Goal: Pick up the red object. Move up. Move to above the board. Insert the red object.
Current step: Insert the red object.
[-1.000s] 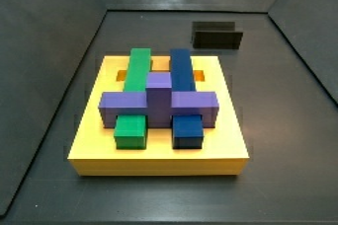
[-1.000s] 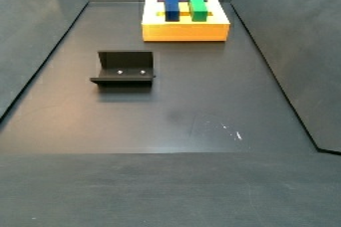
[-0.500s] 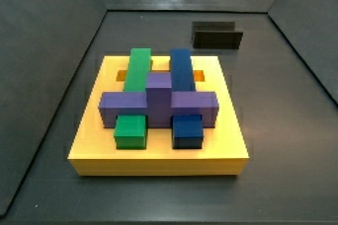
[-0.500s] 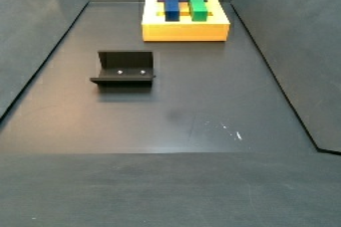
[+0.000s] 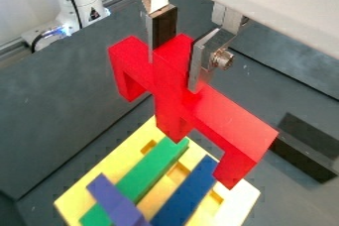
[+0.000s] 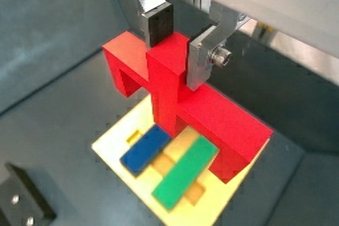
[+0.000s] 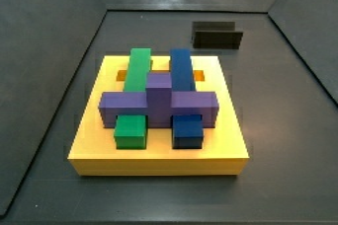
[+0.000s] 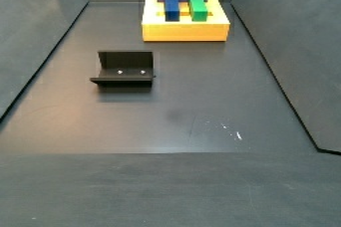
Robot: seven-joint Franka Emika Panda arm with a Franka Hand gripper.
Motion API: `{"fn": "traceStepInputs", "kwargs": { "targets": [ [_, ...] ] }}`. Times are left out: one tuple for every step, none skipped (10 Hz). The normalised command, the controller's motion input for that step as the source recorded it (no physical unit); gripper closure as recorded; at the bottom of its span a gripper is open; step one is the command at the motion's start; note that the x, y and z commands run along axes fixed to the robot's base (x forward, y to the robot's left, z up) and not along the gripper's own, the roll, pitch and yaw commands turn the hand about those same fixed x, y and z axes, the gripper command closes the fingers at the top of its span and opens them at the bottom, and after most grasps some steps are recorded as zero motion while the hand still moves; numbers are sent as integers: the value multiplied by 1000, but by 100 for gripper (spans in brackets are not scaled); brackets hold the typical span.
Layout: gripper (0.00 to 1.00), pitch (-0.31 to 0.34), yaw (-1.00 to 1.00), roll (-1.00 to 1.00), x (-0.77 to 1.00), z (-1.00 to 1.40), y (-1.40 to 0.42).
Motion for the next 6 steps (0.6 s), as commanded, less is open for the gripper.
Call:
{"fn": "traceStepInputs", "kwargs": {
  "targets": [
    [100,0,-257,0,-289,-800,740],
    [100,-1,-189,0,80,-1000,469],
    [100,-93,-74,-3,266,-963,151],
    [100,-130,0,0,309,-949,0],
    [100,-4,100,216,440,-811,-254],
    [100,0,149,276,380,-717,-331]
  ]
}}
